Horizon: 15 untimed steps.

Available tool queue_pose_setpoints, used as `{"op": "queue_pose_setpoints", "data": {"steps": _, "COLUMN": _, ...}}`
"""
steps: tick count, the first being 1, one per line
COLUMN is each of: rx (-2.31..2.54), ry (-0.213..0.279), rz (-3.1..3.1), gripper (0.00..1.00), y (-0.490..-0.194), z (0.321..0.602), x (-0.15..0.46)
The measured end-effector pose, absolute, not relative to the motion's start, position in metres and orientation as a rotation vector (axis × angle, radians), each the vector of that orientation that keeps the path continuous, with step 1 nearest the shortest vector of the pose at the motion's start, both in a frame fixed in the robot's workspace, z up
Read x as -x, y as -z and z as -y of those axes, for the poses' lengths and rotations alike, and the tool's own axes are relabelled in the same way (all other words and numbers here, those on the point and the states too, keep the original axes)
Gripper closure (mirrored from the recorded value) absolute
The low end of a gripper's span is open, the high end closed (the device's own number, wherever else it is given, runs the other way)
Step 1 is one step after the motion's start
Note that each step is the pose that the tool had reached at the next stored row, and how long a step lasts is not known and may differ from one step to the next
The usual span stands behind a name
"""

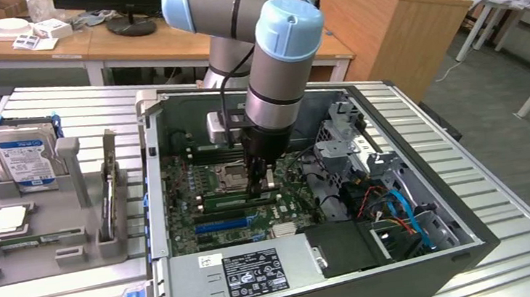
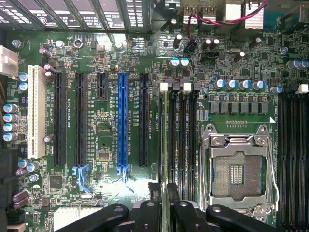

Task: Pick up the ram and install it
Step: 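Insert the ram into the slot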

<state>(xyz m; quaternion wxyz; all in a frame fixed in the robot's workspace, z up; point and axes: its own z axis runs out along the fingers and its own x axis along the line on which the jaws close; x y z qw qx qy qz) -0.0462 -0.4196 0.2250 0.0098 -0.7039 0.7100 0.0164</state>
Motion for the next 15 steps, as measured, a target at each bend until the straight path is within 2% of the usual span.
{"op": "queue_pose_setpoints", "data": {"steps": 6, "rx": 2.198, "ry": -0.051, "rz": -2.217, "gripper": 0.81, "y": -0.228, "z": 0.42, "x": 0.046}}
{"op": "queue_pose_setpoints", "data": {"steps": 15, "rx": 2.198, "ry": -0.051, "rz": -2.217, "gripper": 0.81, "y": -0.25, "z": 0.42, "x": 0.046}}
